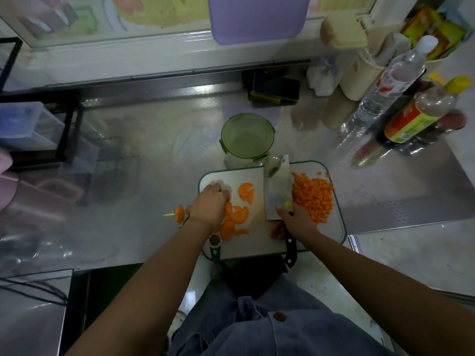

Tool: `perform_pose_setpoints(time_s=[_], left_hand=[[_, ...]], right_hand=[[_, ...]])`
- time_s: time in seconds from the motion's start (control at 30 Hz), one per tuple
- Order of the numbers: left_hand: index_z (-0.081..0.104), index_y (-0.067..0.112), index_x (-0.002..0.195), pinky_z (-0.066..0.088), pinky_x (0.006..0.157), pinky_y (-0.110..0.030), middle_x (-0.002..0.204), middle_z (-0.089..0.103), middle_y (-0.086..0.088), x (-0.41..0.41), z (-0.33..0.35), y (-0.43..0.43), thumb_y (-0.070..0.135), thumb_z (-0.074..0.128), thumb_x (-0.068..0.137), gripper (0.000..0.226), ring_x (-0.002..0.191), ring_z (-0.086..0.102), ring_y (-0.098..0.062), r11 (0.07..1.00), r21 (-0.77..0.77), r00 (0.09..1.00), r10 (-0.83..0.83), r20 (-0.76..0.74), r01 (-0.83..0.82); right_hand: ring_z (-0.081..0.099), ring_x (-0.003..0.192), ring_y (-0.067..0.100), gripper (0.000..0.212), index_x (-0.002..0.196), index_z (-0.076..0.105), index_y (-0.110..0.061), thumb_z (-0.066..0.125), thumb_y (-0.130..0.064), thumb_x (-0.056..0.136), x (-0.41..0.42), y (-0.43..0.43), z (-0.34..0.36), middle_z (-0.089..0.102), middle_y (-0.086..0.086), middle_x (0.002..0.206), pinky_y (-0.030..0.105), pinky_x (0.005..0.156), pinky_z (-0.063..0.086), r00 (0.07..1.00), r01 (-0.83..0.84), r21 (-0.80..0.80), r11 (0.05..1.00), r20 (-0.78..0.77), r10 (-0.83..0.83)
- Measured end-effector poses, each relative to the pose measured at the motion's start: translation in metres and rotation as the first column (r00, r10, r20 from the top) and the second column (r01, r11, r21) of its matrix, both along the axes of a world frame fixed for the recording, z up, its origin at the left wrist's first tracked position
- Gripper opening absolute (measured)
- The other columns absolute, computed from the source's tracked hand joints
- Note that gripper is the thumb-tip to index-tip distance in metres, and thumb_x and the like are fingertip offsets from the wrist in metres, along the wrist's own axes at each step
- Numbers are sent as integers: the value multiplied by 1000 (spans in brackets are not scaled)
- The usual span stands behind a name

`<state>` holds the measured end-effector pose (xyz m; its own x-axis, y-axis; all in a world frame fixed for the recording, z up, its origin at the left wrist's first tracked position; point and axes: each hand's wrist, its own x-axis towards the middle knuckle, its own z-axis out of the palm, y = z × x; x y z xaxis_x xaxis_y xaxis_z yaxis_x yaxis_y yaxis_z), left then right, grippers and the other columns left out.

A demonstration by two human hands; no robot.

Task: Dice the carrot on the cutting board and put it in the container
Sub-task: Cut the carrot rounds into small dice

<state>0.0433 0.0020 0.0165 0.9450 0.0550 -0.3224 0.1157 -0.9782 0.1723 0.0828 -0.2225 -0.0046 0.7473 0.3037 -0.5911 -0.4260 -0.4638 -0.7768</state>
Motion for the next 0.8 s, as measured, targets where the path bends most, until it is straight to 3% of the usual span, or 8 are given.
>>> perform_pose_setpoints(time_s=[0.17, 0.3, 0.37, 0.5, 0.63, 0.73, 0.8], left_hand=[[56, 13, 117, 38, 94, -32, 121, 49, -9, 2, -1, 7, 6, 55, 85, 32, 115, 43, -26, 996, -71, 998, 58, 3, -58], [64, 15, 92, 43, 73, -26, 95, 64, -4, 0, 2, 16, 13, 67, 82, 11, 90, 60, -21, 944, -258, 976, 218, 27, -204], [65, 14, 88, 45, 70, -24, 85, 64, 1, 2, 7, 15, 18, 72, 81, 10, 80, 60, -16, 868, -391, 942, 335, 8, -306], [65, 15, 81, 50, 75, -29, 80, 64, 0, 7, 10, -10, 13, 79, 74, 16, 81, 61, -17, 610, -640, 859, 483, -168, -468], [70, 10, 86, 55, 66, -28, 78, 67, -7, 8, -1, -62, 14, 80, 74, 16, 69, 62, -17, 438, -688, 783, 533, -320, -579], [69, 18, 75, 57, 75, -37, 79, 71, -9, 7, -16, -94, 24, 80, 74, 13, 75, 67, -23, 435, -650, 751, 564, -343, -623], [70, 18, 73, 53, 69, -31, 78, 72, -7, 4, -22, -106, 32, 75, 77, 16, 76, 68, -21, 542, -569, 769, 566, -297, -618]], right_hand=[[68, 61, 38, 25, 109, 55, -4, 44, -25, 101, -1, 0, 2, 68, 25, 69, 40, 58, 59, 1000, 0, -6, 1000, 1, 0], [67, 61, 38, 23, 108, 54, -4, 44, -24, 101, 0, 0, 3, 68, 25, 69, 39, 58, 58, 1000, -5, -1, 1000, -2, 5], [67, 61, 37, 20, 102, 55, -7, 44, -23, 101, -3, -1, 6, 67, 23, 67, 40, 58, 58, 1000, -6, -11, 1000, 26, 7], [62, 48, 27, 27, 80, 56, -9, 48, -27, 99, -8, -8, 16, 62, 15, 56, 31, 47, 52, 981, 3, -72, 997, 192, 11], [57, 39, 18, 15, 87, 54, -10, 48, -18, 98, -10, -27, 17, 59, 7, 54, 22, 39, 45, 945, -16, -204, 979, 317, 82], [55, 40, 13, 14, 85, 52, -12, 50, -21, 96, -16, -41, 15, 58, 4, 55, 27, 45, 49, 897, -58, -340, 939, 394, 198], [57, 49, 20, 17, 81, 48, -14, 52, -23, 96, -21, -49, 13, 59, 7, 60, 34, 56, 51, 869, -88, -417, 905, 411, 274]])
